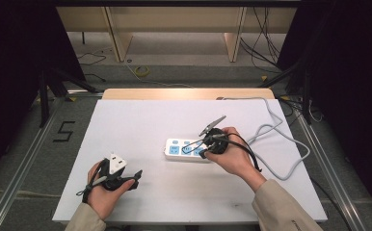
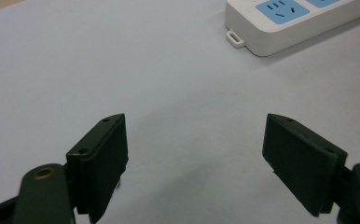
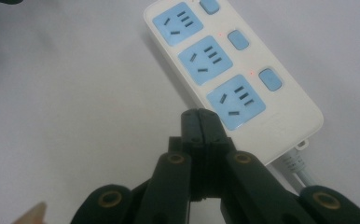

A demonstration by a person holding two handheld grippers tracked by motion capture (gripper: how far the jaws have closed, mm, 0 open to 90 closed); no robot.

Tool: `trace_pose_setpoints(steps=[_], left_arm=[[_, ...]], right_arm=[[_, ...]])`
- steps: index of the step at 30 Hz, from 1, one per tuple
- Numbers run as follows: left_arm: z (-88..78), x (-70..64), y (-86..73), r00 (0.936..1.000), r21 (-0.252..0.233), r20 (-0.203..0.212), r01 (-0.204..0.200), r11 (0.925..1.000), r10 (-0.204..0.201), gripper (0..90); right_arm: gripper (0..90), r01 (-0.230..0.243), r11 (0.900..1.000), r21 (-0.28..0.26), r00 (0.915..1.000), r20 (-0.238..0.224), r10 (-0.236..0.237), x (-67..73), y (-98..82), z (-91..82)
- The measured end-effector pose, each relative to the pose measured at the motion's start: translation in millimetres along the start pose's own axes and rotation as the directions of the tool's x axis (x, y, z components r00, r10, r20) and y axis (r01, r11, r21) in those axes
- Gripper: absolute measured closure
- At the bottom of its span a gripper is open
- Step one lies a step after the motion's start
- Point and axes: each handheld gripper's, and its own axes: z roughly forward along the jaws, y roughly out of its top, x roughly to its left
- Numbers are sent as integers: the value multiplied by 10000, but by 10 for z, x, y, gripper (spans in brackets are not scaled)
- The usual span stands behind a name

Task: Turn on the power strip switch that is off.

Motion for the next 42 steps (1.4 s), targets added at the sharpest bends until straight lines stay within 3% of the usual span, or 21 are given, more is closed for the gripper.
trace_pose_setpoints(steps=[42], left_arm=[[-2,3,3,10000,-45,7,-3,10000,4,224]], right_arm=[[900,96,9983,567,9999,79,-101,-36,320,72]])
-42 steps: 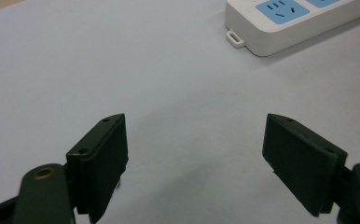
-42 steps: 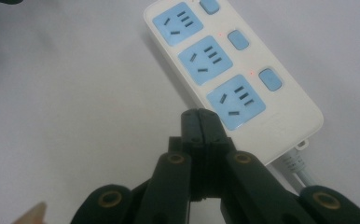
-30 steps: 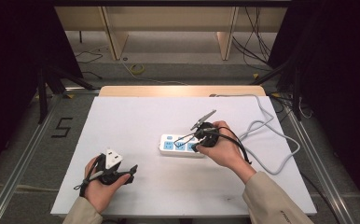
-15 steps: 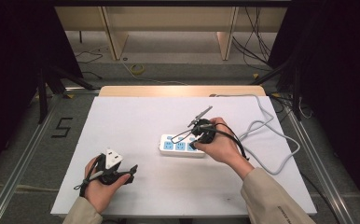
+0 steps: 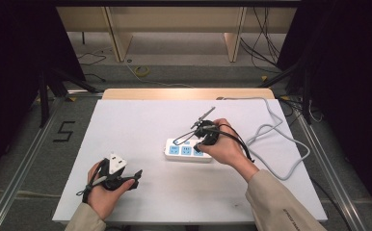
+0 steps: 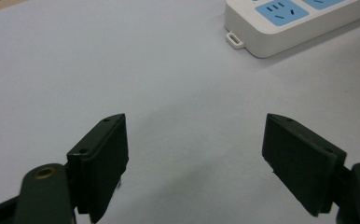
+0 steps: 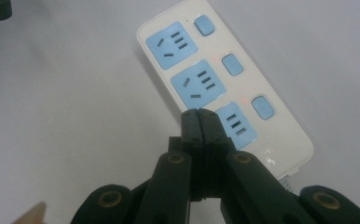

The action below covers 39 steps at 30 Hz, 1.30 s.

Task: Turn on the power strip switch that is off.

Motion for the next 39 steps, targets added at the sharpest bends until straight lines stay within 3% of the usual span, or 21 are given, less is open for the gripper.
trace_pose_setpoints(steps=[39], left_arm=[[3,6,1,10000,-41,17,73,10000,-73,226]], right_arm=[[900,-108,9999,45,9999,-77,108,-57,277,117]])
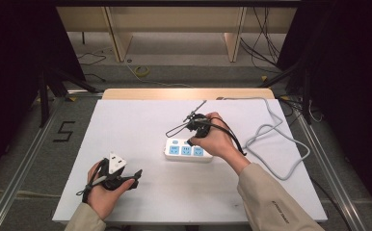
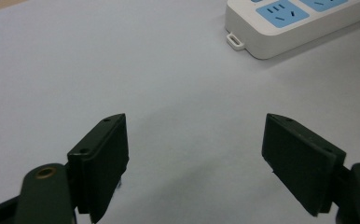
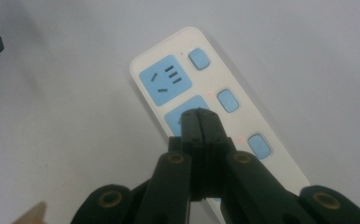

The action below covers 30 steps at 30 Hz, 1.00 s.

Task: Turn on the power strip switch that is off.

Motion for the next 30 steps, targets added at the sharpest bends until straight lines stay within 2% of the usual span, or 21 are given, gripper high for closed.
trace_pose_setpoints(steps=[30], left_arm=[[3,-2,3,10000,9,17,-4,10000,4,226]], right_arm=[[900,-94,9999,118,9999,54,93,-23,153,91]])
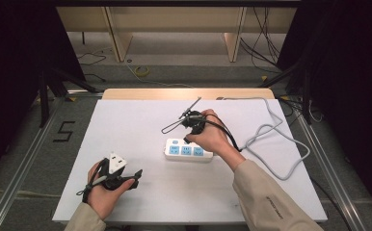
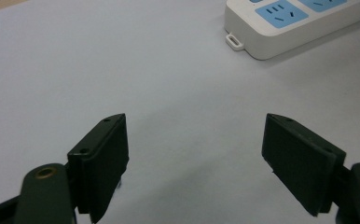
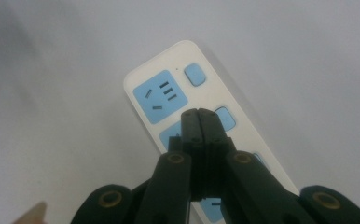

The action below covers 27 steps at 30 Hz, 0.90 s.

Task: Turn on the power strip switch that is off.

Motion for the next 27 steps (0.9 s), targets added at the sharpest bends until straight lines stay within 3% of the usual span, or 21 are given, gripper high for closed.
trace_pose_setpoints(steps=[27], left_arm=[[0,-7,0,10000,-27,31,13,10000,-13,226]], right_arm=[[900,138,9996,231,9999,-2,-138,46,184,145]])
